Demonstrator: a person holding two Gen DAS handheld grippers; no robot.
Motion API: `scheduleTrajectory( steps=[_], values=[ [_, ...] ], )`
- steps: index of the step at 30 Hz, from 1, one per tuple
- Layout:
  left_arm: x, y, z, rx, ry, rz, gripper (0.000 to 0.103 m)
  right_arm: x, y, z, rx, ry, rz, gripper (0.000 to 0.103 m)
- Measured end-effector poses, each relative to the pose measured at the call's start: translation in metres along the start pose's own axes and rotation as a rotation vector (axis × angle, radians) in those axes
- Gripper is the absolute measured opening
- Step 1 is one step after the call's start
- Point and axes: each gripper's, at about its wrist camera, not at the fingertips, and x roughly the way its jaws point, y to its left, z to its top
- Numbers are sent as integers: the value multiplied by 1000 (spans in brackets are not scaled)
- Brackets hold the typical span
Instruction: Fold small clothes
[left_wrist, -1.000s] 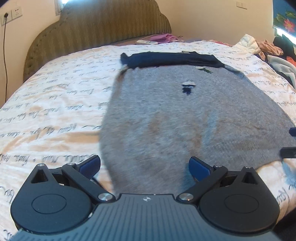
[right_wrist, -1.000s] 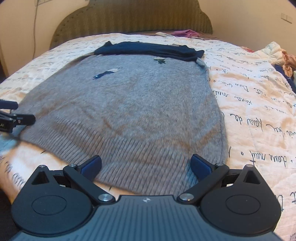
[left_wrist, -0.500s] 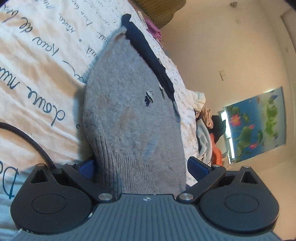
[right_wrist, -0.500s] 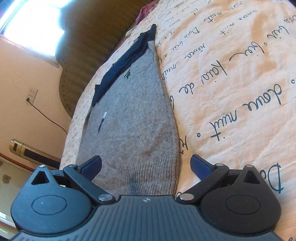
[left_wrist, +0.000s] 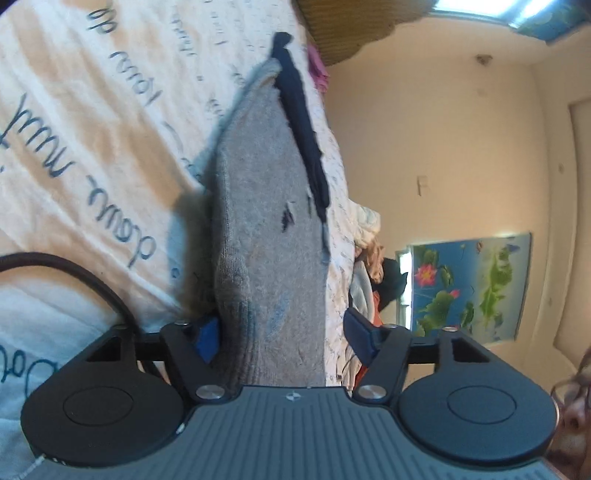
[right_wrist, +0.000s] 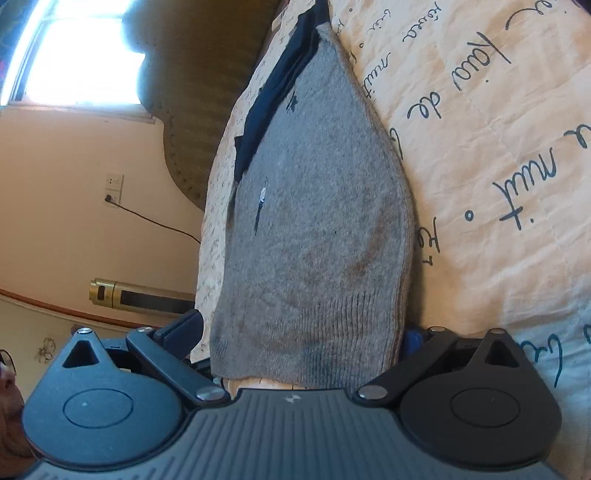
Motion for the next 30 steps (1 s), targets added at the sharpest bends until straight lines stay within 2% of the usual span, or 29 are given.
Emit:
scheduleTrajectory(
  steps=[2,4,6,8,10,12,14,16,17,19,24,28,30],
  values=[
    [-5,-12,4,69,-10,-26,62,0,0,1,-9,11,-6,102],
    [-15,-29,12,165,-66,2,62,2,3,1,-27,24,-19,102],
    [-16,-35,21,212,-74,85,76,4,4,1,-34,31,-29,102],
    [-11,-27,27,204,-46,164,77,5,5,1,-43,35,-37,102],
    [-2,-13,28,166,2,205,77,6,6,0,-45,33,-38,102],
    [3,-15,24,195,3,218,77,7,4,-2,-44,27,-34,102],
    [7,-19,21,198,19,190,78,5,4,-3,-46,27,-36,102],
    [11,-25,19,213,50,194,86,7,4,-3,-46,30,-42,102],
    [18,-30,17,244,69,240,93,7,4,-2,-45,33,-45,102],
    [37,-41,16,316,110,369,92,9,6,0,-45,41,-53,102],
    [74,-67,16,465,154,589,92,13,10,0,-57,51,-72,102],
    [97,-78,6,631,208,733,90,16,14,-2,-69,50,-79,102],
    [102,-81,-1,716,231,799,85,16,14,-2,-75,52,-78,102]
  ],
)
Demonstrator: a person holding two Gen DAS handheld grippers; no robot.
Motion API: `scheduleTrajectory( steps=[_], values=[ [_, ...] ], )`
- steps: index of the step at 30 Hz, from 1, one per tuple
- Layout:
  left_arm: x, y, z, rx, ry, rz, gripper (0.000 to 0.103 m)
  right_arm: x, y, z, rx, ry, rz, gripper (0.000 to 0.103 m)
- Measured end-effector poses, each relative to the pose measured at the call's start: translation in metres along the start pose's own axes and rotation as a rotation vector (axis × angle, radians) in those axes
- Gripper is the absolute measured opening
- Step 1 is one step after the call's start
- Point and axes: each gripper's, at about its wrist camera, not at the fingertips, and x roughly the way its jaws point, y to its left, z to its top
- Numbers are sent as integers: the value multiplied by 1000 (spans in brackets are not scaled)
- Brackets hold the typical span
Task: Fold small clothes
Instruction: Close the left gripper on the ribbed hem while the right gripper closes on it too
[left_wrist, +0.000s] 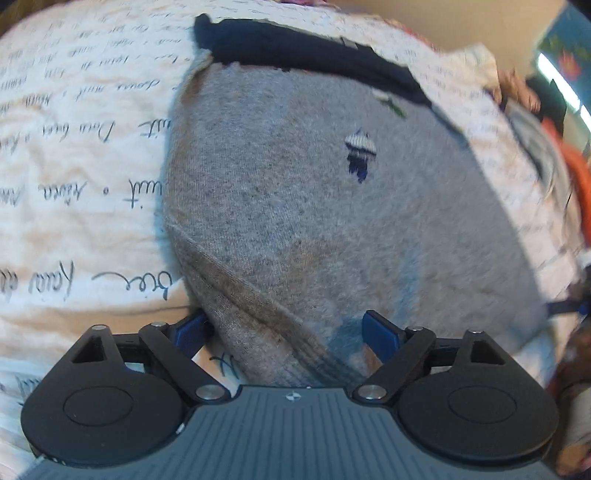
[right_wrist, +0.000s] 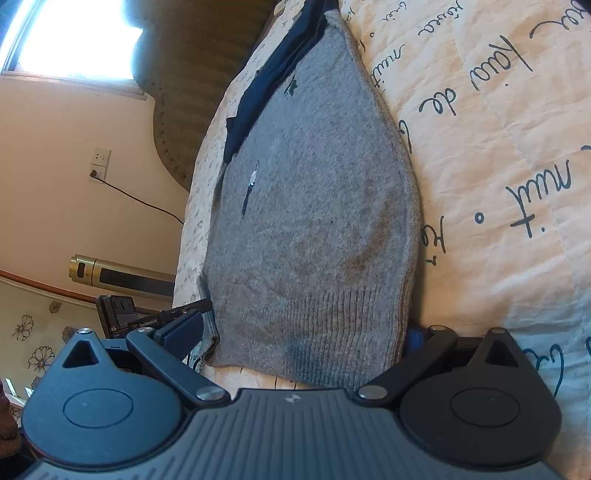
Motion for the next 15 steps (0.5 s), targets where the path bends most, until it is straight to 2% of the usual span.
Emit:
scheduleTrajectory(
  steps=[3,6,7,8,12,13,15],
  values=[
    [-6,-6,-12,117,20,127,87,0,-1,-1,-5,3,5,102],
    [-19,11,-21,83,42,151,84,0,-2,-2,-18,9,8,102],
    [-26,20,-22,40,41,122,85,0,-2,-2,-22,10,10,102],
    [-32,29,-24,-20,36,66,79,0,-2,-2,-23,11,12,102],
    [-34,62,-28,-295,-2,-237,81,-1,-6,-1,-23,13,36,103],
    [-29,66,-29,-349,3,-294,81,-2,-7,0,-19,15,42,103],
    [-22,69,-30,-408,-1,-334,80,-3,-9,1,-12,19,49,102]
  ],
)
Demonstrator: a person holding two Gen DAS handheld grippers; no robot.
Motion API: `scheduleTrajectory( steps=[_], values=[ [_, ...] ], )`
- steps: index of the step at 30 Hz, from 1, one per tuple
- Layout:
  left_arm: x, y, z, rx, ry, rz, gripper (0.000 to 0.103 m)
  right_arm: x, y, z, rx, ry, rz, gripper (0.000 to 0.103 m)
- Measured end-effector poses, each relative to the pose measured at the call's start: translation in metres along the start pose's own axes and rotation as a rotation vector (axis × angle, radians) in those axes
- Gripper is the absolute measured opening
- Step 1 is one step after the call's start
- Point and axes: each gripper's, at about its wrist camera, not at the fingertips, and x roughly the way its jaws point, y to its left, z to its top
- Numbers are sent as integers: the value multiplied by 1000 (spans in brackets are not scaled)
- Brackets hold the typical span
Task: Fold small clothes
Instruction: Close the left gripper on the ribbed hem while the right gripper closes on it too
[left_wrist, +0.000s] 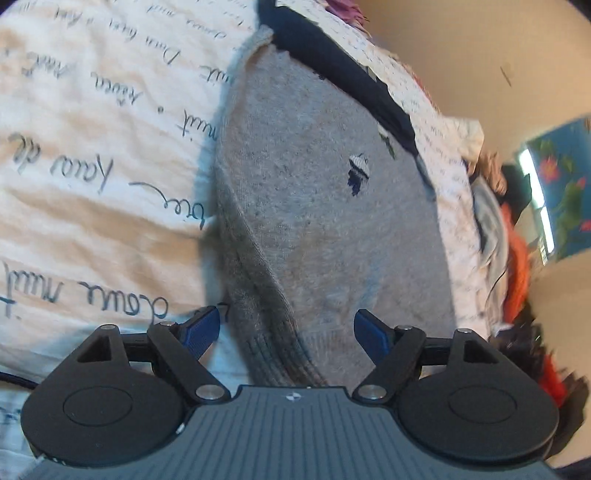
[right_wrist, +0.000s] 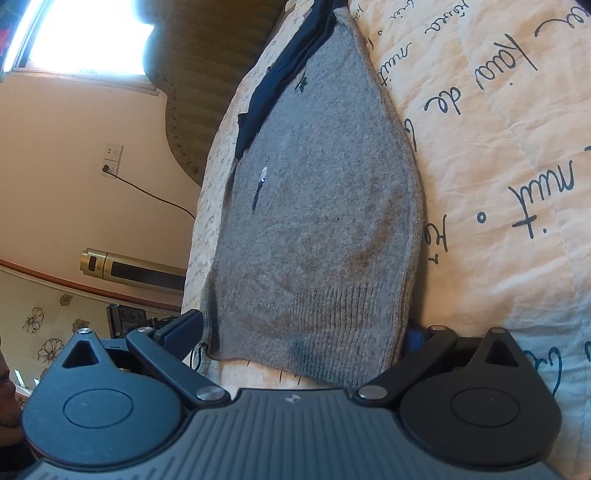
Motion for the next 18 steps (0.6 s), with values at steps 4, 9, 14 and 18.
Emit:
scheduleTrajectory(
  steps=[4,9,14,18],
  values=[
    [0,-5,4,25,6,52,67,-2,0,1,-8,6,-15,102],
    [8,-22,5,137,30,159,60,1,5,-1,-35,7,-39,102],
    [9,-30,-2,240,48,270,29,0,7,-2,-35,9,-43,102],
    [-9,-2,0,109,49,207,15,2,7,-3,-38,9,-39,102]
  ],
)
